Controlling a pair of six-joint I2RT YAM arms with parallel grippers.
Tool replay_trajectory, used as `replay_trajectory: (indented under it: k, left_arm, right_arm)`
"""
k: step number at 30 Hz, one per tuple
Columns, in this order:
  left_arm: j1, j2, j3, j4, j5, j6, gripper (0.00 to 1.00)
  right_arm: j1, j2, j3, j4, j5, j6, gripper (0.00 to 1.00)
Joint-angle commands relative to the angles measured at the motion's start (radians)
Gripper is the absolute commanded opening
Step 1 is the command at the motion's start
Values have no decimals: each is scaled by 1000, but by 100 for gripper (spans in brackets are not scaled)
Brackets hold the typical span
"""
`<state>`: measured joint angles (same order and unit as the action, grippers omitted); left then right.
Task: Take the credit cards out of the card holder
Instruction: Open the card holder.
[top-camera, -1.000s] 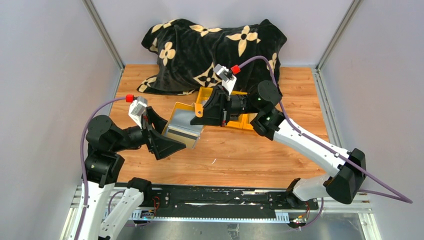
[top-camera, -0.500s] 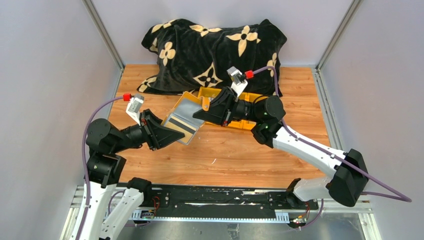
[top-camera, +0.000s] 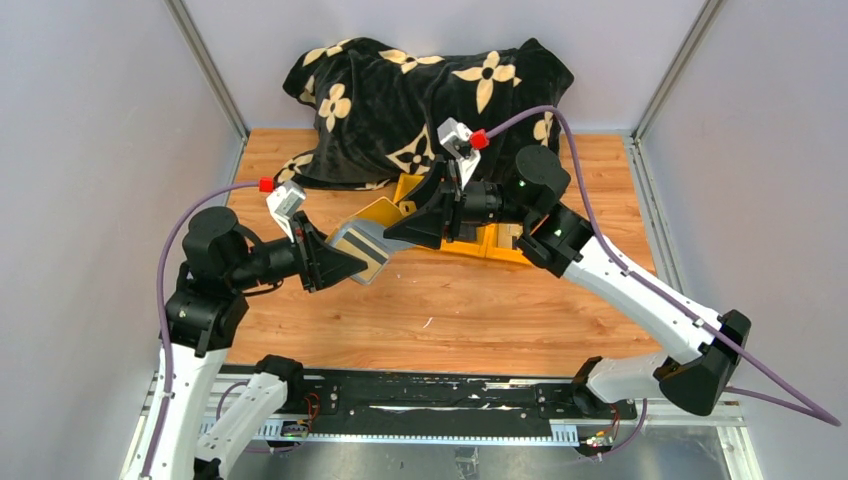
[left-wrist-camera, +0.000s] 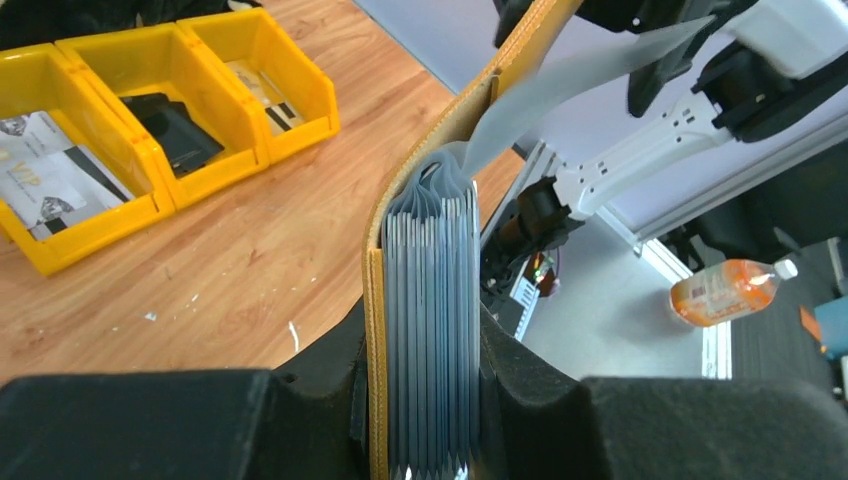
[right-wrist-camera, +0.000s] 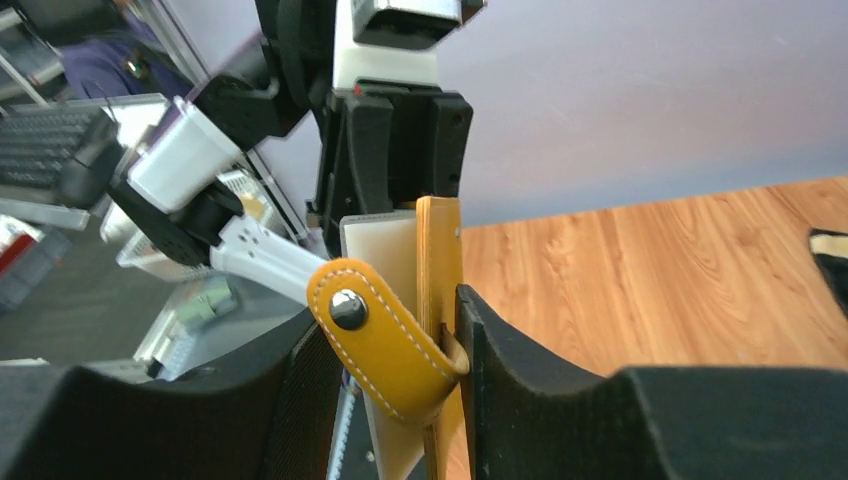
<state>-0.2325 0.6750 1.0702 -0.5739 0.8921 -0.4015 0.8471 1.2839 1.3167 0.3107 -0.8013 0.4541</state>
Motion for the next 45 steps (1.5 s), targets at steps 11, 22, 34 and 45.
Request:
replay_trajectory:
  k: [11, 22, 34, 45]
  left_arm:
    - [0, 85, 145, -219, 136, 226, 7]
    - [0, 117, 183, -293, 177, 306, 6]
    - [-1, 123, 214, -298, 203, 310, 5]
    - [-1, 136, 243, -322, 194, 317, 3]
  right_arm:
    - [18, 64, 188, -489, 23, -316, 33]
    - [18, 45, 186, -454, -88, -308, 59]
    - [21, 53, 211, -507, -125, -330, 35]
    - [38, -5, 149, -540, -163, -420, 62]
